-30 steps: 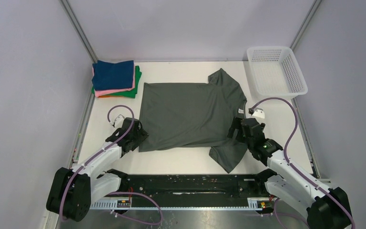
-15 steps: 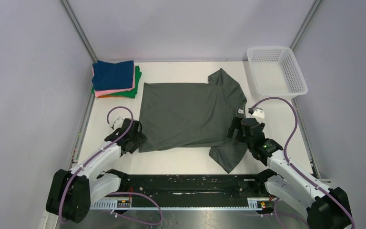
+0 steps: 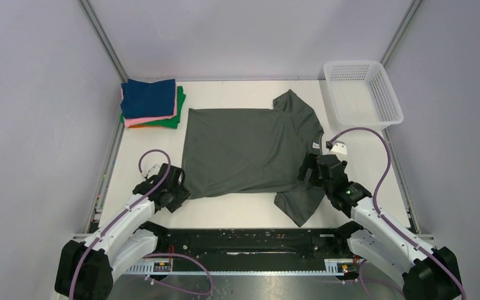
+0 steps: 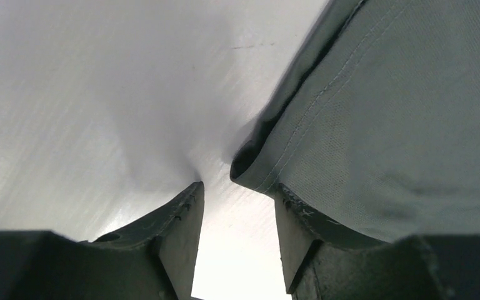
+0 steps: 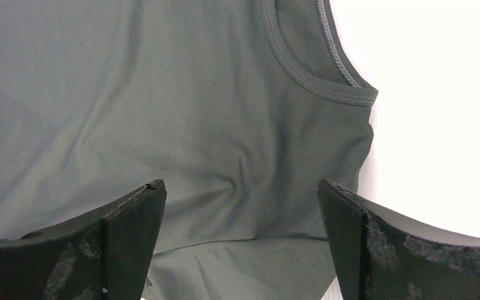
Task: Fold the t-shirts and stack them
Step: Grab the side of the flattened tshirt closest away from the robot with both arms
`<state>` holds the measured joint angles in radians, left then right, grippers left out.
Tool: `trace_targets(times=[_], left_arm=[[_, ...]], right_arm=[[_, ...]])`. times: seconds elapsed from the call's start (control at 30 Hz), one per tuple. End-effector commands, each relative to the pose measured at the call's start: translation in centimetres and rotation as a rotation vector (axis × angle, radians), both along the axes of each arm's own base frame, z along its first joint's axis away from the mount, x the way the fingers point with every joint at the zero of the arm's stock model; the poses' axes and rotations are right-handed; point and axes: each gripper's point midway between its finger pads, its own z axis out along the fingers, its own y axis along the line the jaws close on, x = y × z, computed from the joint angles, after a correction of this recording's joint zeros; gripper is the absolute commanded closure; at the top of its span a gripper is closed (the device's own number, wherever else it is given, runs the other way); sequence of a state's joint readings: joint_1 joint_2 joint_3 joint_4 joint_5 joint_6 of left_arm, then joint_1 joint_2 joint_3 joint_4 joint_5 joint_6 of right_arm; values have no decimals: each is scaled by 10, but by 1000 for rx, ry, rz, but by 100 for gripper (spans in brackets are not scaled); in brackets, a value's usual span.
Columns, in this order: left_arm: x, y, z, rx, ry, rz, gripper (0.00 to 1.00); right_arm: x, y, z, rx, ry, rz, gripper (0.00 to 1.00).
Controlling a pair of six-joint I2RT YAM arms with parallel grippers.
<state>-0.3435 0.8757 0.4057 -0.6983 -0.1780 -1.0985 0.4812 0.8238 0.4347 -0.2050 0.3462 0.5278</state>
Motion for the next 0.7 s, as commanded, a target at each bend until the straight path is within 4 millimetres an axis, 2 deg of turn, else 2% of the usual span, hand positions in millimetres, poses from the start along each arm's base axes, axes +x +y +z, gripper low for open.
trace_targets(times=[0.0,0.1,0.2,0.27,0.37,0.53,0.6,0.67], left_arm=[[2,-13,2,-35,9,-20,55],[6,-12,-2,-20,13,-17,56],[12,-11,-2,3,17,-21,63],[17,-10,-3,19,16,-23,74],[22,-13,-4,20,11,-33,98],[28,-3,3,83,-11,-37,100],[31,1,8,98,-39,-28,100],[32,3,12,102,-61,-23,100]], right_arm=[[10,3,21,23,-63,-2,1],[10,3,20,23,-61,-5,1],[10,3,20,21,-57,-2,1],[9,3,20,20,-56,-3,1],[8,2,21,13,-53,5,0],[1,7,23,21,-18,41,1],[-10,18,21,54,39,105,1],[-28,32,13,76,143,184,1]])
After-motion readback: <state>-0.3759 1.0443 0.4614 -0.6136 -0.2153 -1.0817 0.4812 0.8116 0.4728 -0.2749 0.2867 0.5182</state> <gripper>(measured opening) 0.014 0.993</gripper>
